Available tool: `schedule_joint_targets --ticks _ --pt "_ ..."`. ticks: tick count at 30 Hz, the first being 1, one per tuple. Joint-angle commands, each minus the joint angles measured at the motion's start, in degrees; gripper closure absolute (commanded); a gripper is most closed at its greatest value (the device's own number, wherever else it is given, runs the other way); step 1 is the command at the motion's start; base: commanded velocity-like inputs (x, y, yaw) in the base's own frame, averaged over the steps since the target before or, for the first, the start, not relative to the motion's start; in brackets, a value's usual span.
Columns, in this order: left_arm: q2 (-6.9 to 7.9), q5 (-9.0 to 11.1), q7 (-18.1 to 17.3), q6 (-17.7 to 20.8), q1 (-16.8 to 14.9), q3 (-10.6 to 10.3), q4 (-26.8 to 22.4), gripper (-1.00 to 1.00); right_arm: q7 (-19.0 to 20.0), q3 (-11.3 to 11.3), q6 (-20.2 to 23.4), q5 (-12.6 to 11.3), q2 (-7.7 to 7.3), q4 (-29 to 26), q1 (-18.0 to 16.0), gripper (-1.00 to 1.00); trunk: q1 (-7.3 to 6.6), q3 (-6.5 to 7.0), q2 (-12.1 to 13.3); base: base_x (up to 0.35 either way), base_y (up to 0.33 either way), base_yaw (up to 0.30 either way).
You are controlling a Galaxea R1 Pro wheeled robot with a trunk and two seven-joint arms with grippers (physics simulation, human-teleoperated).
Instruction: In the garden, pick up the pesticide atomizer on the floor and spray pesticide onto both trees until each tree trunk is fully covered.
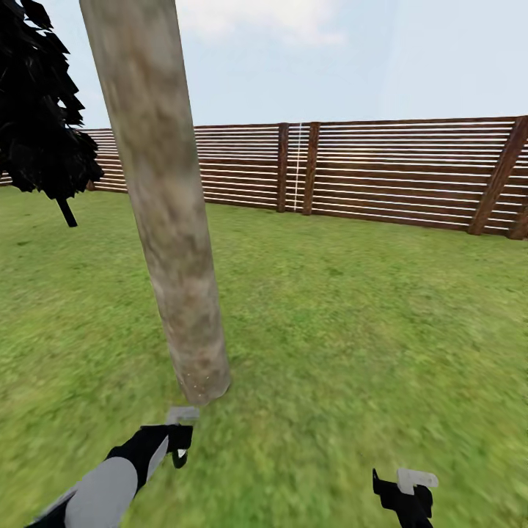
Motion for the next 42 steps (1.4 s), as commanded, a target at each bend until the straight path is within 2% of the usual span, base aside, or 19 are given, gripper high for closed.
schedule_joint_targets --ticks 1,3,5,6,8,10,12,14,16,18,19,24,27,29,31,34,36,39,42 --pt "-0.26 -0.81 -0.43 0.49 -1.07 0.50 -0.34 1.00 -0.26 0.50 -0.04 -0.26 -0.02 -0.01 -0.02 -1.00 -0.01 -0.06 -0.02 0.000 0.000 0.000" --pt "1.26 -0.64 -0.54 0.71 -2.68 0.62 -1.61 1.00 -0.26 0.50 -0.02 -0.25 -0.06 -0.07 -0.02 -1.00 -0.01 -0.06 -0.02 0.000 0.000 0.000" --pt "4.62 -0.51 -0.86 2.14 -2.86 0.84 -3.49 1.00 -0.32 0.50 -0.01 -0.25 -0.08 -0.09 -0.02 -1.00 -0.01 -0.06 -0.02 0.000 0.000 0.000" --pt "4.96 -0.65 -0.96 3.35 -2.82 0.66 -3.83 1.00 -0.33 0.50 -0.01 -0.25 -0.09 -0.08 -0.02 -1.00 -0.01 -0.06 -0.02 0.000 0.000 0.000" --pt "3.95 -0.81 -1.11 4.24 -2.81 0.26 -4.01 1.00 -0.34 0.50 -0.01 -0.25 -0.09 -0.07 -0.02 -1.00 -0.01 -0.06 -0.02 0.000 0.000 0.000" --pt "0.18 -0.95 -1.22 4.69 -3.20 -0.10 -4.09 1.00 -0.34 0.50 -0.01 -0.25 -0.09 -0.07 -0.02 -1.00 -0.01 -0.06 -0.02 0.000 0.000 0.000" --pt "-1.64 -0.97 -1.24 4.83 -3.49 -0.71 -4.18 1.00 -0.34 0.50 -0.01 -0.25 -0.09 -0.08 -0.02 -1.00 -0.01 -0.06 -0.02 0.000 0.000 0.000" --pt "-0.86 -0.97 -1.24 4.98 -3.50 -1.01 -4.47 1.00 -0.30 0.50 -0.01 -0.25 -0.09 -0.09 -0.02 -1.00 -0.01 -0.06 -0.02 0.000 0.000 0.000" --pt "3.27 -0.64 -1.43 5.38 -3.25 -0.95 -6.00 1.00 -0.34 0.50 -0.01 -0.25 -0.09 -0.09 -0.02 -1.00 -0.01 -0.06 -0.02 0.000 0.000 0.010" --pt "4.62 -0.80 -1.43 6.23 -2.93 -1.04 -6.47 1.00 -0.34 0.50 -0.01 -0.27 -0.09 -0.09 -0.02 -1.00 -0.01 -0.06 -0.02 0.000 0.000 0.154" --pt "4.47 -0.90 -1.42 6.41 -2.84 -1.07 -6.56 1.00 -0.36 0.50 -0.01 -0.28 -0.09 -0.09 -0.02 -1.00 -0.01 -0.06 -0.02 -0.095 0.000 0.242" --pt "-0.92 -0.97 -1.67 6.59 -4.16 -2.17 -6.79 1.00 -0.41 0.50 -0.01 -0.27 -0.18 -0.09 -0.02 -1.00 -0.01 -0.06 -0.02 -0.181 0.000 0.051" --pt "-0.69 -0.88 -1.75 7.17 -5.57 -2.42 -7.01 1.00 -0.38 0.50 -0.01 -0.25 -0.24 -0.02 -0.02 -1.00 -0.01 -0.06 -0.02 -0.011 0.000 0.002" --pt "2.34 -0.60 -3.08 9.35 -6.25 -2.36 -9.72 1.00 -0.35 0.50 -0.01 -0.25 -0.26 -0.01 -0.02 -1.00 -0.01 -0.06 -0.02 -0.001 0.000 0.000" --pt "3.90 -0.95 -8.68 10.95 -5.84 -2.56 -12.78 1.00 -0.36 0.50 -0.01 -0.25 -0.27 -0.01 -0.02 -1.00 -0.01 -0.06 -0.02 -0.022 0.000 0.000" --pt "0.44 -0.97 -9.69 11.36 -5.82 -6.36 -13.53 1.00 -0.42 0.50 -0.01 -0.25 -0.27 -0.01 -0.02 -1.00 -0.01 -0.06 -0.02 -0.311 0.000 0.000" --pt "-0.77 -0.88 -9.68 11.66 -6.25 -7.07 -13.78 1.00 -0.43 0.50 -0.01 -0.25 -0.27 -0.01 -0.02 -1.00 -0.01 -0.06 -0.02 -0.146 0.000 0.000" --pt "-0.40 -0.68 -10.02 15.36 -6.26 -7.38 -17.04 1.00 -0.43 0.50 -0.01 -0.26 -0.27 -0.01 -0.02 -1.00 -0.01 -0.06 -0.02 -0.028 0.000 -0.134" --pt "2.63 -0.54 -11.06 16.59 -5.98 -7.19 -20.94 1.00 -0.43 0.50 -0.01 -0.28 -0.27 -0.01 -0.02 -1.00 -0.01 -0.06 -0.02 -0.002 0.000 -0.279"
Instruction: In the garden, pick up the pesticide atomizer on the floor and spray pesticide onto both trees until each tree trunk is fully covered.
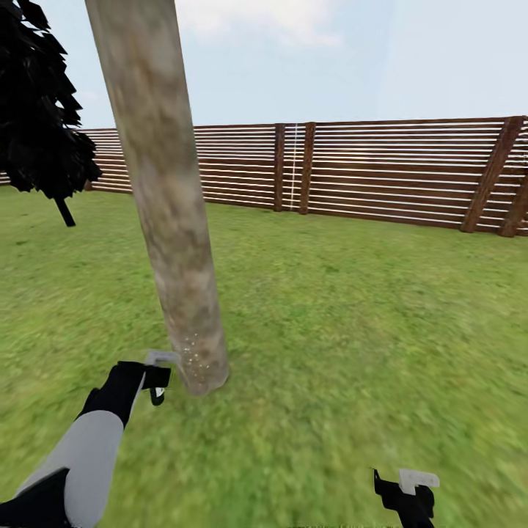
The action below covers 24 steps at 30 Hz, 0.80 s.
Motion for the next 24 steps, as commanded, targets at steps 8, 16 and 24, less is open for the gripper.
schedule_joint_targets --ticks 8,16,24 --pt "-1.57 -0.26 -4.12 4.86 -0.44 -5.29 -4.49 1.00 -0.26 0.48 -0.07 -0.25 0.01 0.01 -0.04 -1.00 -0.01 -0.05 -0.02 0.000 0.000 -0.050" --pt "-1.21 0.53 -4.65 7.28 -0.25 -5.64 -10.61 1.00 -0.26 0.48 -0.07 -0.24 -0.13 0.01 -0.04 -1.00 -0.01 -0.05 -0.02 -0.188 0.000 0.000" --pt "-1.56 2.18 -4.65 7.37 0.31 -6.16 -10.66 1.00 -0.26 0.48 -0.07 -0.24 -0.08 -0.02 -0.04 -1.00 -0.01 -0.05 -0.02 -0.093 -0.001 0.097"
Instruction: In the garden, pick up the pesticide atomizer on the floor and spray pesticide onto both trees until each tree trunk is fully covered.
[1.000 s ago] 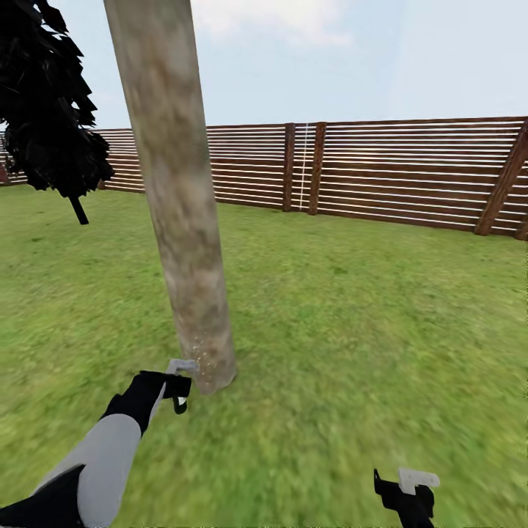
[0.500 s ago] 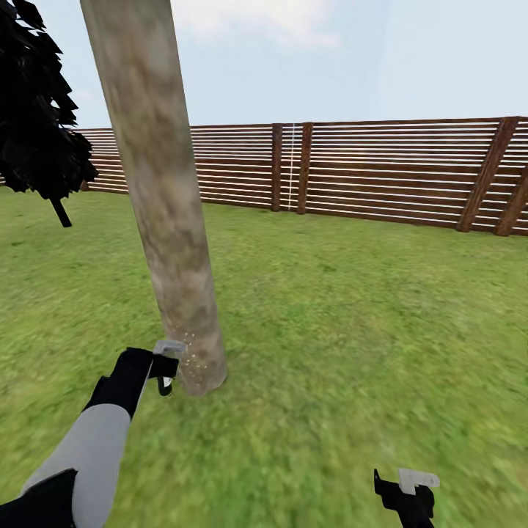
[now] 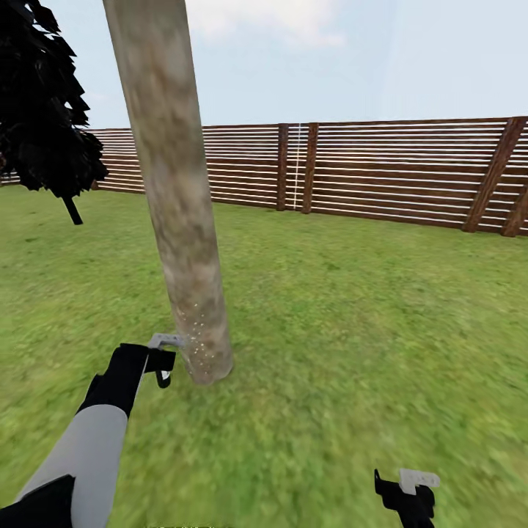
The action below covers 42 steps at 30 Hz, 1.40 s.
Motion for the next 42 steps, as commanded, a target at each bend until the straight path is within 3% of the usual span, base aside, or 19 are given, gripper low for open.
schedule_joint_targets --ticks 1,18,28,42 --pt "-0.09 -0.61 -0.54 0.06 -0.05 0.36 -0.10 1.00 -0.27 0.50 -0.08 -0.27 -0.01 -0.01 -0.01 -1.00 -0.01 -0.05 -0.02 0.117 -0.068 0.267" --pt "0.00 -0.88 0.65 -0.11 0.00 0.87 -0.12 1.00 -0.21 0.50 -0.08 -0.27 -0.01 0.00 -0.01 -1.00 -0.01 -0.05 -0.02 0.104 -0.249 0.016" --pt "-0.11 -0.77 2.32 -0.16 0.08 0.40 0.73 1.00 -0.27 0.50 -0.08 -0.27 -0.01 0.00 -0.01 -1.00 -0.01 -0.05 -0.02 0.187 -0.231 0.250" --pt "0.29 -0.95 2.35 -0.15 0.38 0.77 0.82 1.00 -0.27 0.50 -0.08 -0.27 -0.01 0.00 -0.01 -1.00 -0.01 -0.05 -0.02 0.030 -0.268 0.066"
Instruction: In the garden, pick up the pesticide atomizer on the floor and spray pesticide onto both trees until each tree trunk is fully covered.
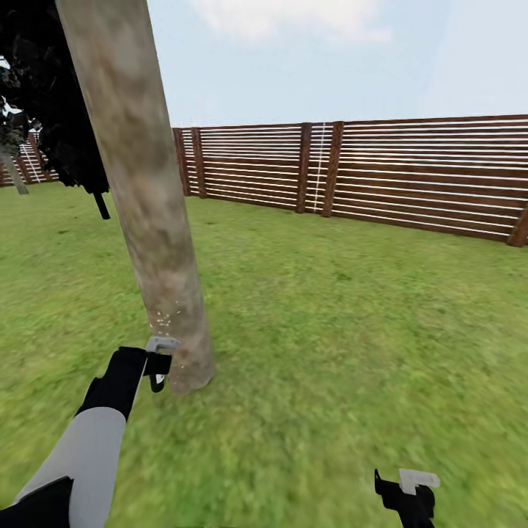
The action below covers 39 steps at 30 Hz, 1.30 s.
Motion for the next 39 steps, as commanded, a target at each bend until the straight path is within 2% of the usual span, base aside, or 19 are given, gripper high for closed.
schedule_joint_targets --ticks 1,5,7,9,11,12,13,16,19,20,21,22,24,28,35,39 --pt "0.09 -0.59 -0.45 0.10 0.16 0.30 0.22 1.00 -0.25 0.49 -0.04 -0.28 -0.01 -0.04 0.00 -1.00 -0.01 -0.05 -0.03 0.027 -0.274 0.265" --pt "0.02 -0.20 3.93 -0.16 3.43 0.20 0.97 1.00 -0.24 0.51 -0.04 -0.28 0.00 -0.04 0.00 -1.00 -0.01 -0.05 -0.03 0.083 -0.274 0.275" --pt "0.00 0.17 4.50 -0.27 3.91 0.29 0.96 1.00 -0.23 0.52 -0.04 -0.28 0.04 -0.04 0.00 -1.00 -0.01 -0.05 -0.03 0.109 -0.274 0.235" --pt "-0.03 2.38 4.65 -0.46 4.07 0.32 1.25 1.00 -0.25 0.51 -0.04 -0.28 0.06 -0.04 0.00 -1.00 -0.01 -0.05 -0.03 0.129 -0.273 0.075" --pt "0.13 5.99 4.80 -0.81 4.11 0.32 4.21 1.00 -0.25 0.49 -0.04 -0.28 -0.01 -0.04 0.00 -1.00 -0.01 -0.05 -0.03 0.150 -0.269 0.014" --pt "0.50 6.64 4.83 -1.05 4.22 0.68 6.86 1.00 -0.20 0.49 -0.04 -0.28 -0.01 -0.04 0.00 -1.00 -0.01 -0.05 -0.03 0.158 -0.265 0.002" --pt "0.69 6.72 4.85 -1.10 4.33 0.83 7.52 1.00 -0.19 0.49 -0.04 -0.28 -0.04 -0.04 0.00 -1.00 -0.01 -0.05 -0.03 0.159 -0.264 0.001" --pt "2.45 7.01 6.46 -5.44 5.60 1.24 8.72 1.00 -0.17 0.49 -0.04 -0.28 -0.09 -0.04 0.00 -1.00 -0.01 -0.05 -0.03 0.165 -0.259 0.000" --pt "2.63 7.97 8.63 -6.25 5.73 1.30 8.85 1.00 -0.17 0.49 -0.04 -0.28 -0.05 -0.09 0.00 -1.00 -0.01 -0.05 -0.03 0.170 -0.253 0.000" --pt "2.67 9.11 9.12 -6.38 5.96 1.87 8.90 1.00 -0.17 0.49 -0.04 -0.28 -0.03 -0.08 0.00 -1.00 -0.01 -0.05 -0.03 0.174 -0.249 0.013" --pt "2.67 10.47 10.28 -6.65 6.85 4.17 8.89 1.00 -0.17 0.49 -0.04 -0.28 -0.02 -0.08 0.00 -1.00 -0.01 -0.05 -0.03 0.178 -0.245 0.148" --pt "2.51 10.86 11.01 -6.88 7.76 5.76 8.92 1.00 -0.20 0.49 -0.04 -0.28 -0.01 -0.09 0.00 -1.00 -0.01 -0.05 -0.03 0.183 -0.241 0.256" --pt "2.51 11.20 11.13 -6.95 9.05 6.18 8.98 1.00 -0.17 0.49 -0.04 -0.28 -0.01 -0.06 0.00 -1.00 -0.01 -0.05 -0.03 0.221 -0.210 0.272" --pt "2.46 11.34 11.23 -9.74 9.72 6.30 9.32 1.00 -0.19 0.49 -0.04 -0.28 -0.01 -0.09 0.00 -1.00 -0.01 -0.05 -0.03 0.266 -0.176 0.262" --pt "2.55 11.30 11.25 -10.07 9.80 6.31 9.25 1.00 -0.17 0.49 -0.04 -0.28 -0.01 -0.07 0.00 -1.00 -0.01 -0.05 -0.03 0.264 -0.176 0.046" --pt "2.54 11.28 11.30 -10.06 9.83 6.30 9.24 1.00 -0.23 0.49 -0.04 -0.28 -0.01 -0.05 0.00 -1.00 -0.01 -0.05 -0.03 0.055 -0.262 0.255"
